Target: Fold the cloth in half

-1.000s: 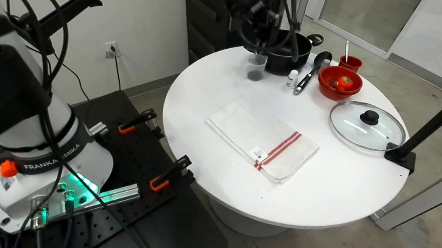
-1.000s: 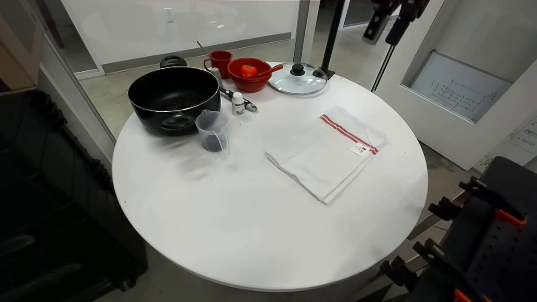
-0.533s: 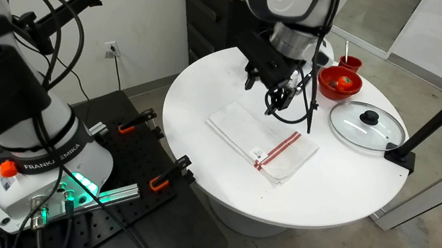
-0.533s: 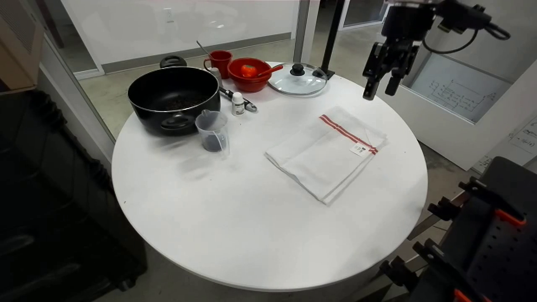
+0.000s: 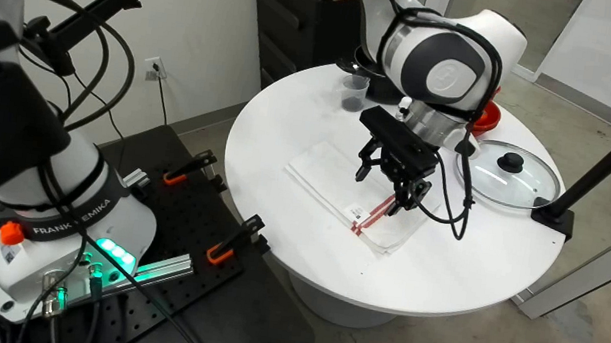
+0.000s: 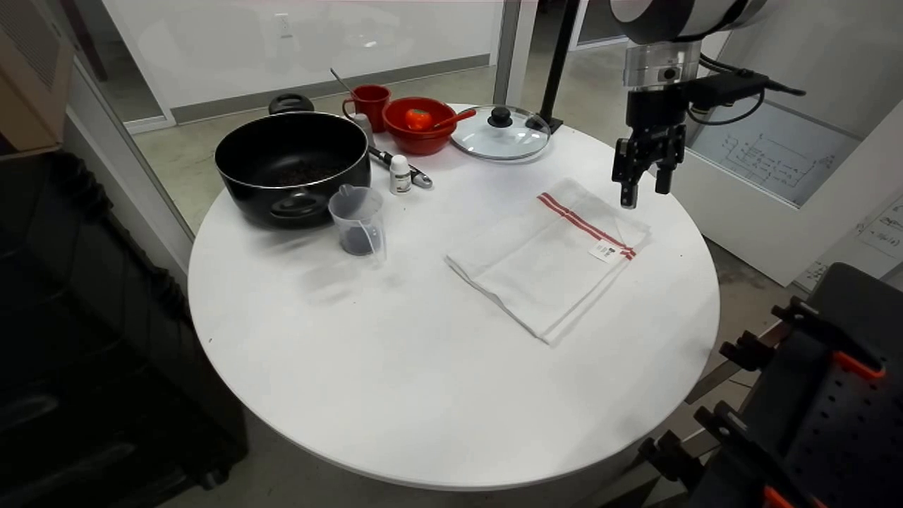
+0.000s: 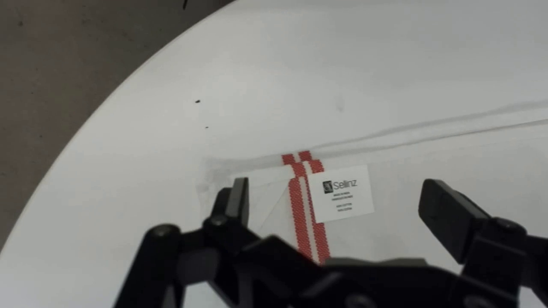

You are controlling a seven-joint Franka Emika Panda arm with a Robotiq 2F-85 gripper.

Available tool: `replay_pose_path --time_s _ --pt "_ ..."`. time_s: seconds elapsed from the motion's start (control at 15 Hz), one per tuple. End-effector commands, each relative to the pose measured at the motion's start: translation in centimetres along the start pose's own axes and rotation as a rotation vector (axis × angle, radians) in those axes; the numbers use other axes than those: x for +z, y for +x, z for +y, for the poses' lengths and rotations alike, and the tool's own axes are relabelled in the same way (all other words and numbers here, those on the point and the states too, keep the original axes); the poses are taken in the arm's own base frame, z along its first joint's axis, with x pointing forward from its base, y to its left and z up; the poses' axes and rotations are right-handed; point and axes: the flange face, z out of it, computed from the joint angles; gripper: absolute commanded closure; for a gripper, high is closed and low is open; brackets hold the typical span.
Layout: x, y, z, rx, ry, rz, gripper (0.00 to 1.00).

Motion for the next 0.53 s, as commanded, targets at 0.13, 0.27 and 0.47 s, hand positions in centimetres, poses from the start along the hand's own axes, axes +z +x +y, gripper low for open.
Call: replay_pose_path --time_s 0.13,0.27,0.47 --pt "-0.3 3.5 4.6 -0.085 0.02 -0.019 0.0" --pt "0.1 4.0 5.9 -0.076 0.062 -0.034 0.0" --pt "0.1 3.3 5.9 -0.055 0.043 -0.023 0.0"
